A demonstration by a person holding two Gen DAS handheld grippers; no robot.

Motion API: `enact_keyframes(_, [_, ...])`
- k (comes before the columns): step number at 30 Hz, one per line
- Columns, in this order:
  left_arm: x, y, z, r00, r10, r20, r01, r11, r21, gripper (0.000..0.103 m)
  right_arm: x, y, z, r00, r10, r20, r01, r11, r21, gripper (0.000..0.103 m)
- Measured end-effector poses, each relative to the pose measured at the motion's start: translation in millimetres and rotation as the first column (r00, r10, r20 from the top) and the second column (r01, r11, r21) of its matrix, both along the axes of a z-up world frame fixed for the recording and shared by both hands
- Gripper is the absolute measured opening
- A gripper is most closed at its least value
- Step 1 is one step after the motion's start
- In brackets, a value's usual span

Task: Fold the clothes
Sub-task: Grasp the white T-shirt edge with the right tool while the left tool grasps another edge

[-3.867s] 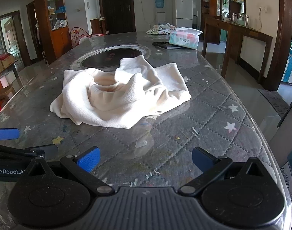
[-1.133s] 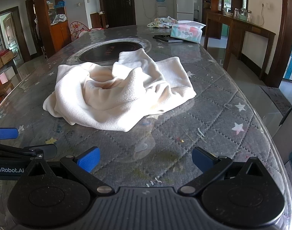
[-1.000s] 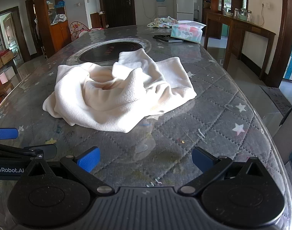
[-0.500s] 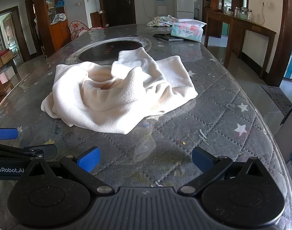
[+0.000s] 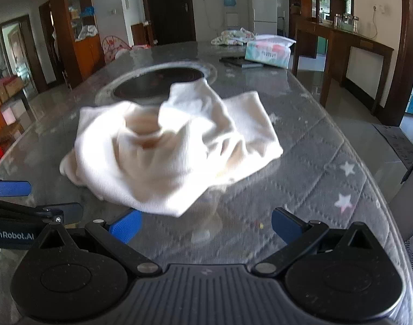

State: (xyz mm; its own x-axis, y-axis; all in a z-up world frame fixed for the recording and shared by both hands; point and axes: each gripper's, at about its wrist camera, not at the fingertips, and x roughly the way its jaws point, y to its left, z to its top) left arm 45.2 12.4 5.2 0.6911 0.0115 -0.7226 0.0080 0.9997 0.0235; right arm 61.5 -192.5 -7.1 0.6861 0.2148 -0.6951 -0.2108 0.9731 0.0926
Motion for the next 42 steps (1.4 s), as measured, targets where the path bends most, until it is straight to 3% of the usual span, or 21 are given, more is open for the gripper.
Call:
enact_keyframes(9, [30.2, 24.4, 36.1, 0.997, 0.031, 0.073, -0.027, 0.998, -0.056, 0.103, 17.8, -3.0, 38.1, 0.995, 0.078, 0.065, -0.082, 0.995, 0.062, 0.103])
enact_keyframes(15, [70.8, 36.4, 50.4, 0.994, 0.047, 0.098, -0.041, 0.997, -0.067, 0.102, 52.5, 6.8, 53.6, 0.988, 0.119, 0.099, -0.120, 0.993, 0.014, 0.096])
enact_keyframes(20, [110.5, 44.8, 47.1, 0.998, 0.038, 0.055, -0.032, 0.993, -0.115, 0.091, 95.2, 19.8, 50.1, 0.987, 0.149, 0.064, -0.149, 0.989, -0.002, 0.085])
enact_keyframes(27, [139.5, 42.7, 32.8, 0.999, -0.047, 0.009, 0.048, 0.986, -0.160, 0.087, 142.9, 41.0, 30.9, 0.978, 0.208, -0.021, -0.208, 0.978, 0.023, 0.071])
enact_keyframes(31, [153.1, 38.0, 18.9, 0.996, -0.085, -0.042, 0.077, 0.984, -0.158, 0.065, 153.1, 51.5, 19.2, 0.969, 0.240, -0.060, -0.239, 0.971, 0.016, 0.054])
enact_keyframes(33, [156.2, 38.7, 13.1, 0.994, -0.096, -0.060, 0.085, 0.981, -0.174, 0.044, 155.8, 52.6, 14.0, 0.967, 0.245, -0.074, -0.245, 0.970, 0.005, 0.044])
enact_keyframes(34, [157.5, 39.0, 10.3, 0.992, -0.103, -0.068, 0.089, 0.979, -0.182, 0.040, 156.8, 51.9, 12.8, 0.968, 0.240, -0.079, -0.241, 0.971, 0.003, 0.040])
enact_keyframes(36, [158.4, 38.6, 5.8, 0.990, -0.117, -0.077, 0.101, 0.976, -0.192, 0.018, 157.1, 49.6, 11.6, 0.968, 0.238, -0.084, -0.239, 0.971, 0.008, 0.029])
enact_keyframes(38, [153.8, 37.1, 6.5, 0.990, -0.125, -0.068, 0.110, 0.975, -0.191, 0.010, 156.3, 46.6, 11.4, 0.968, 0.238, -0.083, -0.237, 0.971, 0.013, 0.017])
enact_keyframes(42, [140.5, 36.0, 14.2, 0.992, -0.122, -0.029, 0.114, 0.976, -0.185, 0.007, 147.1, 41.6, 19.7, 0.974, 0.224, -0.041, -0.225, 0.974, -0.012, 0.010])
